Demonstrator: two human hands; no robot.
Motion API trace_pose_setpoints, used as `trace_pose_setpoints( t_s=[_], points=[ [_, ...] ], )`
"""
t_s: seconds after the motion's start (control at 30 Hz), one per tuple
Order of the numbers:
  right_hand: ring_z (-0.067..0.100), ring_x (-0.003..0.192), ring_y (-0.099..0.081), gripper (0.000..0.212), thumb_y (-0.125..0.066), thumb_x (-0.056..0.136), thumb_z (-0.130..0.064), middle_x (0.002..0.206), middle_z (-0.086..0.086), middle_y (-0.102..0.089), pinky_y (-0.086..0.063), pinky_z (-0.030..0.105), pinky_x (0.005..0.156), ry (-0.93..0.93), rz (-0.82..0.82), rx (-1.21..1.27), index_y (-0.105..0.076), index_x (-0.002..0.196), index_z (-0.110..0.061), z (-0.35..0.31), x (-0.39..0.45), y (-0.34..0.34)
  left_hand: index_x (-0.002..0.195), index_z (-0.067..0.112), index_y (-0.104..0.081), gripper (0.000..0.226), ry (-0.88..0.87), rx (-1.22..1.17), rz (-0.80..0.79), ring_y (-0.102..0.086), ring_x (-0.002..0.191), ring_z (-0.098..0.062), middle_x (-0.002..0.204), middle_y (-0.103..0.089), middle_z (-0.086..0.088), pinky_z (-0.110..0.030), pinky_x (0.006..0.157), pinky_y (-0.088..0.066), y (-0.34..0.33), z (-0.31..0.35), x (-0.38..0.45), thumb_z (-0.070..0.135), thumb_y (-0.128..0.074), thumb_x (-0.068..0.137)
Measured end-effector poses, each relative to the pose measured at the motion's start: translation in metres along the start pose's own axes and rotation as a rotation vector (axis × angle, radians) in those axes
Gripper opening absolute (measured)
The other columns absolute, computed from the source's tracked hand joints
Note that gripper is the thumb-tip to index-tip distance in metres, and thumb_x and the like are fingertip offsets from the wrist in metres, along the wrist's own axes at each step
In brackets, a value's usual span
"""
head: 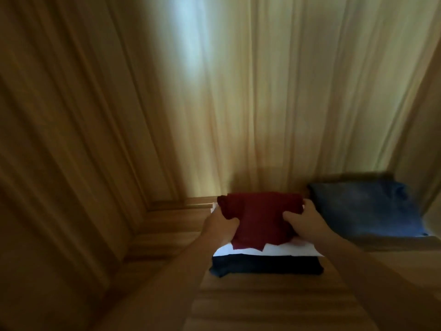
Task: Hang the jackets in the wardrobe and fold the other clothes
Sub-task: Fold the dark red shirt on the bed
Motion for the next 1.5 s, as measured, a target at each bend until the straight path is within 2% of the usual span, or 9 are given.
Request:
trace_pose_setpoints(
  t_s=[0.07, 0.13, 0.23, 0.3, 0.43, 0.63, 0.93, 1.2, 1.5],
  points=[
    [0.031, 0.122, -0.05, 0.088, -0.068, 0.087, -0.024, 0.144, 0.012, -0.043, -0.047, 0.036, 0.089, 0.014, -0.01, -0.188, -0.011, 0.153, -0.016, 0.017, 0.004, 0.001, 0.13, 0.017, -0.048, 0.055, -0.075, 0.281, 0.094, -0.056, 0.107, -0.021, 0.123, -0.056, -0.007, -0.036, 0.09, -0.051, 0.002, -0.014, 0.003, 0.032, -0.063, 0.08],
    [0.031, 0.129, -0.043, 0.098, -0.07, 0.082, -0.034, 0.151, 0.011, -0.032, -0.044, 0.041, 0.098, 0.133, 0.039, -0.421, -0.003, 0.153, -0.024, 0.02, 0.006, 0.006, 0.146, 0.029, -0.026, 0.082, -0.286, 0.572, 0.251, -0.026, 0.137, -0.025, 0.154, -0.022, -0.001, -0.045, 0.11, -0.035, 0.006, -0.004, -0.001, 0.043, -0.064, 0.075],
    [0.029, 0.142, -0.016, 0.101, -0.065, 0.077, -0.043, 0.159, 0.0, -0.007, -0.034, 0.053, 0.106, 0.467, 0.141, -0.843, 0.003, 0.151, -0.035, 0.013, 0.005, 0.005, 0.15, 0.041, -0.004, 0.095, -0.671, 0.837, 0.108, 0.001, 0.146, -0.017, 0.161, 0.0, 0.009, -0.048, 0.118, -0.01, -0.012, 0.019, -0.003, 0.046, -0.057, 0.072],
    [0.025, 0.146, -0.006, 0.092, -0.055, 0.079, -0.044, 0.161, -0.001, -0.002, -0.025, 0.052, 0.112, 0.644, 0.084, -1.02, 0.0, 0.152, -0.036, 0.014, 0.005, 0.0, 0.151, 0.04, 0.004, 0.098, -0.681, 1.001, -0.055, 0.012, 0.147, -0.018, 0.162, 0.008, 0.008, -0.05, 0.119, 0.002, -0.027, 0.013, 0.001, 0.051, -0.055, 0.074],
    [0.021, 0.149, -0.001, 0.08, -0.039, 0.087, -0.045, 0.163, -0.002, 0.0, -0.012, 0.048, 0.118, 0.581, -0.069, -1.193, 0.003, 0.154, -0.033, 0.033, 0.011, -0.007, 0.152, 0.036, 0.013, 0.101, -0.478, 1.027, -0.138, 0.018, 0.147, -0.017, 0.162, 0.015, 0.004, -0.046, 0.119, 0.007, -0.031, -0.014, 0.009, 0.051, -0.056, 0.079],
    [0.02, 0.149, -0.001, 0.072, -0.039, 0.094, -0.037, 0.163, -0.003, -0.002, -0.007, 0.047, 0.119, 0.513, -0.078, -1.072, -0.001, 0.155, -0.029, 0.024, 0.007, -0.008, 0.153, 0.031, 0.013, 0.103, -0.378, 0.927, -0.152, 0.018, 0.147, -0.015, 0.162, 0.015, 0.004, -0.044, 0.12, 0.005, -0.027, -0.009, 0.005, 0.045, -0.058, 0.081],
    [0.017, 0.144, -0.023, 0.065, -0.045, 0.097, -0.031, 0.16, 0.002, -0.02, -0.025, 0.042, 0.117, 0.453, 0.072, -0.941, -0.016, 0.154, -0.019, 0.013, -0.087, 0.031, 0.156, 0.022, -0.001, 0.083, -0.484, 0.885, 0.062, 0.009, 0.149, -0.019, 0.163, 0.0, -0.001, -0.043, 0.121, -0.008, -0.007, 0.006, -0.075, 0.037, -0.05, 0.09],
    [0.018, 0.133, -0.038, 0.066, -0.052, 0.09, -0.036, 0.15, -0.002, -0.033, -0.038, 0.038, 0.107, 0.439, 0.128, -1.118, -0.025, 0.15, -0.024, -0.005, -0.244, 0.018, 0.146, 0.024, -0.037, 0.066, -0.635, 0.834, 0.092, -0.039, 0.131, -0.023, 0.146, -0.041, 0.0, -0.036, 0.1, -0.038, 0.034, -0.015, -0.222, 0.04, -0.055, 0.084],
    [0.02, 0.125, -0.045, 0.066, -0.056, 0.088, -0.037, 0.143, 0.0, -0.04, -0.043, 0.037, 0.099, 0.617, -0.031, -1.137, -0.031, 0.147, -0.025, -0.027, -0.414, -0.085, 0.138, 0.032, -0.042, 0.054, -0.656, 0.895, 0.213, -0.04, 0.127, -0.022, 0.139, -0.047, 0.003, -0.04, 0.103, -0.036, 0.151, -0.079, -0.4, 0.042, -0.052, 0.086]
  ],
)
Point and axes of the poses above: each hand's wrist, its own x-axis towards the middle knuckle, its own y-axis out of the back of the hand, z = x × y, the point moved 3 cm from there along x, towards the middle knuckle
